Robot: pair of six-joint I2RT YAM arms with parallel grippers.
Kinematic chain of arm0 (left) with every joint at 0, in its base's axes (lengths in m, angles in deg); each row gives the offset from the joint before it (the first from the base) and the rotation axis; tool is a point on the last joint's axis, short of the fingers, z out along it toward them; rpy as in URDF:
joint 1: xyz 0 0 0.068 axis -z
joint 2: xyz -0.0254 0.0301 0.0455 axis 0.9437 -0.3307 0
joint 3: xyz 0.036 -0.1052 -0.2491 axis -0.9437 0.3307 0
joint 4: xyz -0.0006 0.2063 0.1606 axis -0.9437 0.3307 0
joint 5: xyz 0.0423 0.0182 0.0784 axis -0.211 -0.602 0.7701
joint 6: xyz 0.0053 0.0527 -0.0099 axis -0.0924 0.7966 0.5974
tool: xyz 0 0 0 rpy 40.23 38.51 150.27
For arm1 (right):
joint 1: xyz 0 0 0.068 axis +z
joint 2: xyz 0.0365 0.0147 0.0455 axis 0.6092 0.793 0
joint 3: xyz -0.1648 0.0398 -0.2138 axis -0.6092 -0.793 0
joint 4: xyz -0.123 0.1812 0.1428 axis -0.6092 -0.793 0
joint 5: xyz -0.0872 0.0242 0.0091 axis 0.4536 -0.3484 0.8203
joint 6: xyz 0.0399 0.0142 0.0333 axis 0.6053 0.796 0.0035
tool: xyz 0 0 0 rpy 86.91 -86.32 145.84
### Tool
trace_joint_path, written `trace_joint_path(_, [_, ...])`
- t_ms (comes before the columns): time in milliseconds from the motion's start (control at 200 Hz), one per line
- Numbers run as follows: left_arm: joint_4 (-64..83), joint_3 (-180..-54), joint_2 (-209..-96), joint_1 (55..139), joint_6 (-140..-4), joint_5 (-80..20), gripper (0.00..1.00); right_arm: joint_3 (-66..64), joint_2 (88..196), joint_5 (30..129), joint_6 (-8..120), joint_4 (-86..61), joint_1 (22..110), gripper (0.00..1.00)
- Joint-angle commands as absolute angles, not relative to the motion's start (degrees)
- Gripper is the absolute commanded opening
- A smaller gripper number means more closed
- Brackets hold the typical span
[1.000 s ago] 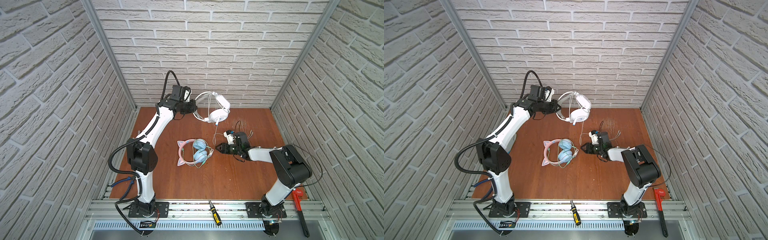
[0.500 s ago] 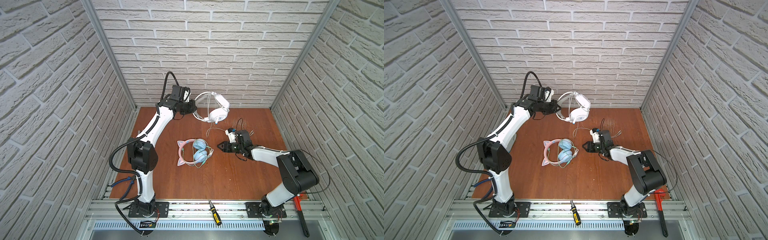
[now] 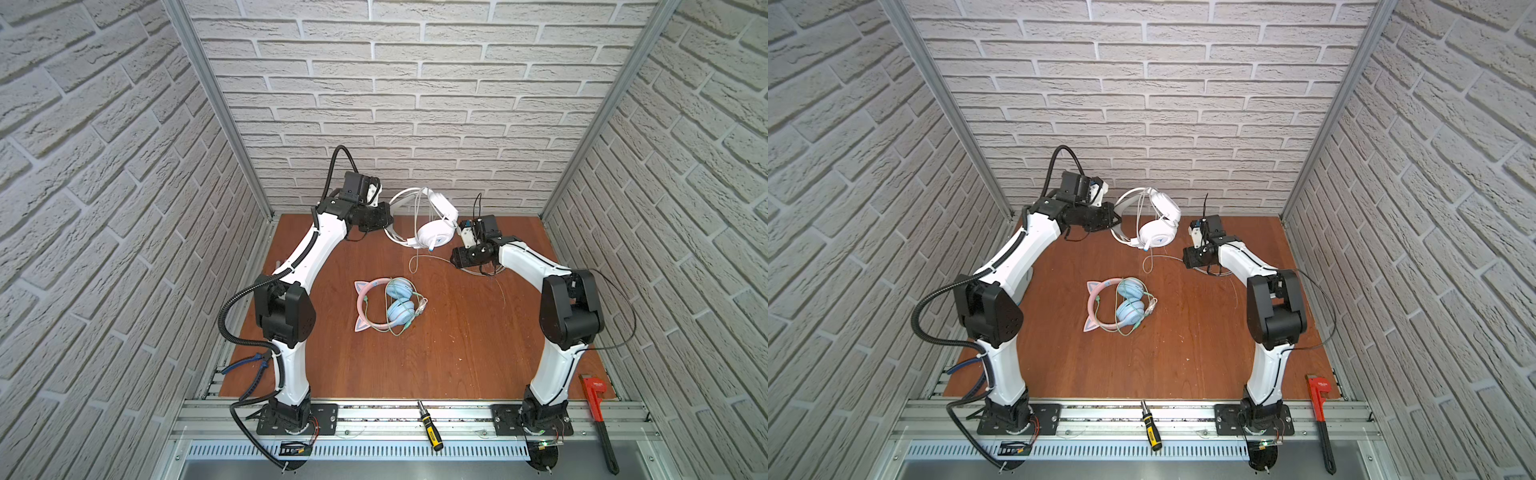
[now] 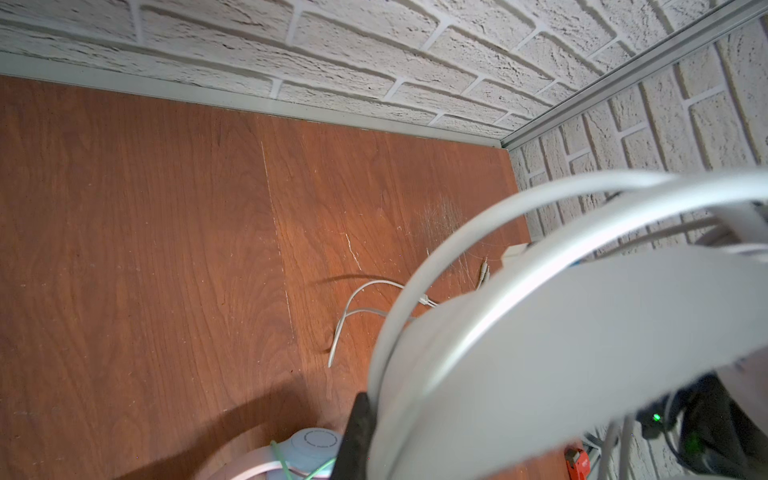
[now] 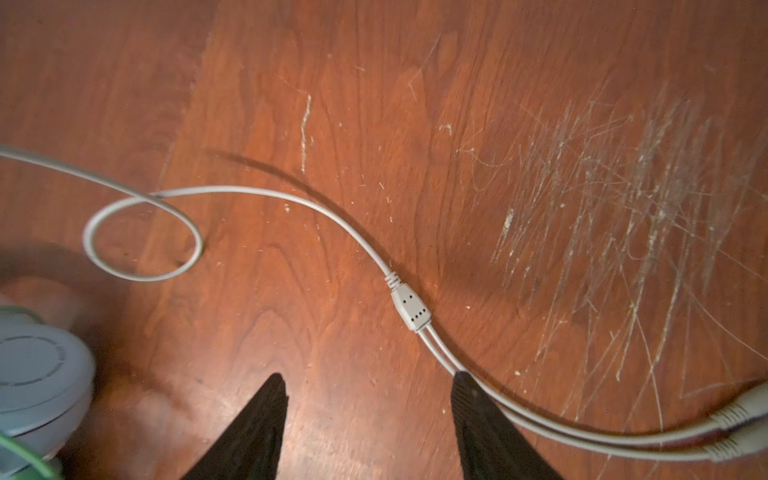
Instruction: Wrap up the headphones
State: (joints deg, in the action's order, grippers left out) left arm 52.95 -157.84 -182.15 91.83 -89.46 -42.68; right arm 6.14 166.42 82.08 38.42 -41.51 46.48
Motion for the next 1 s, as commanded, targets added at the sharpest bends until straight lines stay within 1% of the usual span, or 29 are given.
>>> trace_joint_path(0, [50.7,-158.0,-179.4,91.3,-89.4,-45.1,0.0,9.7,170.1,84.3,33.4,-48.5,46.7,0.65])
trace_joint_path(215, [51.3,-158.0,-179.5,91.0,-89.3,-44.9,0.0,13.6,175.0,83.1,32.3,-49.6,46.6,0.63])
trace_joint_path(455, [51.5,-158.0,-179.7,91.0,-89.5,-44.8,0.0,17.9,178.9,84.3,31.4,-51.9,46.6,0.6])
trace_joint_path(695, [51.8,-158.1,-180.0,91.0,-89.6,-44.8,0.0,17.7,176.8,86.0,28.7,-49.8,46.8,0.63])
trace_joint_path(875, [52.0,-158.1,-180.2,91.1,-89.8,-44.9,0.0,23.7,181.8,86.4,27.1,-55.0,46.8,0.63])
trace_joint_path(995, [52.2,-158.0,-180.0,91.1,-89.7,-44.7,0.0,24.6,183.3,86.9,27.4,-55.5,46.8,0.63])
